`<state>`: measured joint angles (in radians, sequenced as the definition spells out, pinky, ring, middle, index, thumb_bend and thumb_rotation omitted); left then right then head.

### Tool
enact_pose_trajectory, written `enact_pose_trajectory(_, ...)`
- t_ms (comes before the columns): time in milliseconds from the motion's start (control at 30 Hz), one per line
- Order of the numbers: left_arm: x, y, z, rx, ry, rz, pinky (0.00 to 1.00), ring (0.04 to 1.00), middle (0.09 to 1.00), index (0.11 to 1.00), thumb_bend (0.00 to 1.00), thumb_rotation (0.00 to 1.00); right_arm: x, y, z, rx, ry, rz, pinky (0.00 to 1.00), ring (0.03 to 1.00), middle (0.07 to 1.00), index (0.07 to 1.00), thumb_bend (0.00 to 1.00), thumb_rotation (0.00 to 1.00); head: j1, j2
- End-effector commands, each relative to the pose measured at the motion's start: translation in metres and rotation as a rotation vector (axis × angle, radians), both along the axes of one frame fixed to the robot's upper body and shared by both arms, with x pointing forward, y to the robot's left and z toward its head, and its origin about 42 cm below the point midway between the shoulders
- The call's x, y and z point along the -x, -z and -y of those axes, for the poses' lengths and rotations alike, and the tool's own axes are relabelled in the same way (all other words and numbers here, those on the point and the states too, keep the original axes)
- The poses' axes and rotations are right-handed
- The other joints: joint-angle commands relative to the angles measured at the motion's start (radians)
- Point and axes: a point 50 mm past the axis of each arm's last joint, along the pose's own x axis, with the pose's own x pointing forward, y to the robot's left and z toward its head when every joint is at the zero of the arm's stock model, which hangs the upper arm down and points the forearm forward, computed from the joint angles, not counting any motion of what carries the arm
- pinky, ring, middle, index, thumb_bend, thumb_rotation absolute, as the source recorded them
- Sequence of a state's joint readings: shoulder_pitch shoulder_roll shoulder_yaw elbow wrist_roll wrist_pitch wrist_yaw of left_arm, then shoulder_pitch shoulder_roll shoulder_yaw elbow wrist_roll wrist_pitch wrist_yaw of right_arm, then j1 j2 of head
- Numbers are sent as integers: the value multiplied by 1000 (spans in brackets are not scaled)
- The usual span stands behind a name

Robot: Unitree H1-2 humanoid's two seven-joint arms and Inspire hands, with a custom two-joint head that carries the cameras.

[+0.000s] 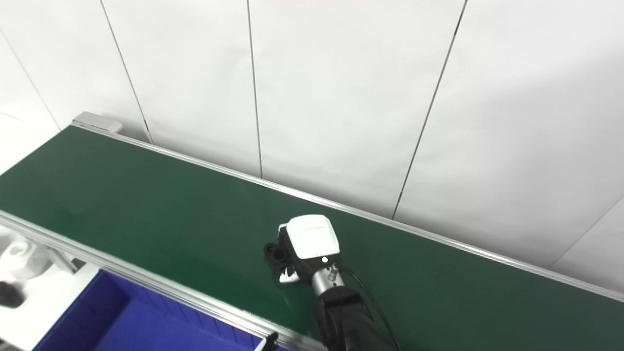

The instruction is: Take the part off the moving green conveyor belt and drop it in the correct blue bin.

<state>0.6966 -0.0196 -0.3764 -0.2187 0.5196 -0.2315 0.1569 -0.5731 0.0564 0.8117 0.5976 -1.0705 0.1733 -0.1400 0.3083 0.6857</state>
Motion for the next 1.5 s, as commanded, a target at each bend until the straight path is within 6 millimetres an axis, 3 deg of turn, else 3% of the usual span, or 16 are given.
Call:
enact_pose_trajectory(0, 6, -56, 70, 237, -1, 118, 811, 935, 969, 1000, 543, 1000, 2, 27, 19, 120, 14, -66, 117, 194, 299, 486, 518, 115, 0, 0)
enact_pose_trajectory(200, 6, -57, 67, 241, -1, 104, 812, 939, 970, 1000, 569, 1000, 3, 26, 17, 94, 34, -90, 123, 200, 302, 487, 518, 115, -8, 5)
enact_pose_trajectory(233, 6, -57, 67, 241, -1, 103, 815, 938, 967, 1000, 570, 995, 3, 25, 16, 90, 39, -94, 140, 222, 401, 486, 526, 47, -11, 7)
enact_pose_trajectory(333, 6, -57, 66, 242, 4, 99, 811, 932, 968, 1000, 572, 988, 5, 25, 14, 81, 48, -103, 164, 251, 466, 486, 531, 3, -14, 9)
enact_pose_trajectory(600, 4, -57, 62, 255, 5, 99, 839, 930, 968, 1000, 573, 982, 10, 23, 20, -1, 50, -98, 153, 228, 470, 485, 531, 0, -54, 19)
enact_pose_trajectory(767, 1, -57, 56, 275, -3, 113, 839, 918, 970, 1000, 536, 967, 17, 8, 25, -102, 50, -109, 139, 204, 470, 485, 530, 0, -136, 35)
enact_pose_trajectory(867, 0, -57, 49, 285, -7, 116, 833, 914, 966, 1000, 663, 982, 23, -6, 36, -143, 42, -80, 131, 194, 470, 484, 529, 0, -171, 42)
enact_pose_trajectory(967, -3, -58, 39, 290, -11, 126, 844, 921, 969, 1000, 710, 984, 29, -21, 48, -166, 51, -65, 131, 192, 470, 487, 527, 0, -230, 55)
enact_pose_trajectory(1100, -9, -59, 28, 288, -19, 154, 873, 912, 963, 1000, 738, 995, 44, -36, 72, -192, 53, -44, 149, 208, 470, 487, 526, 0, -290, 70)
enact_pose_trajectory(1233, -17, -61, 17, 318, -24, 157, 961, 934, 994, 1000, 742, 1000, 69, -55, 99, -181, 68, -36, 163, 226, 471, 487, 525, 0, -364, 91)
enact_pose_trajectory(1467, -25, -64, 8, 355, 7, 142, 1000, 956, 1000, 1000, 731, 1000, 116, -79, 134, -188, 101, -40, 168, 246, 472, 487, 526, 0, -473, 127)
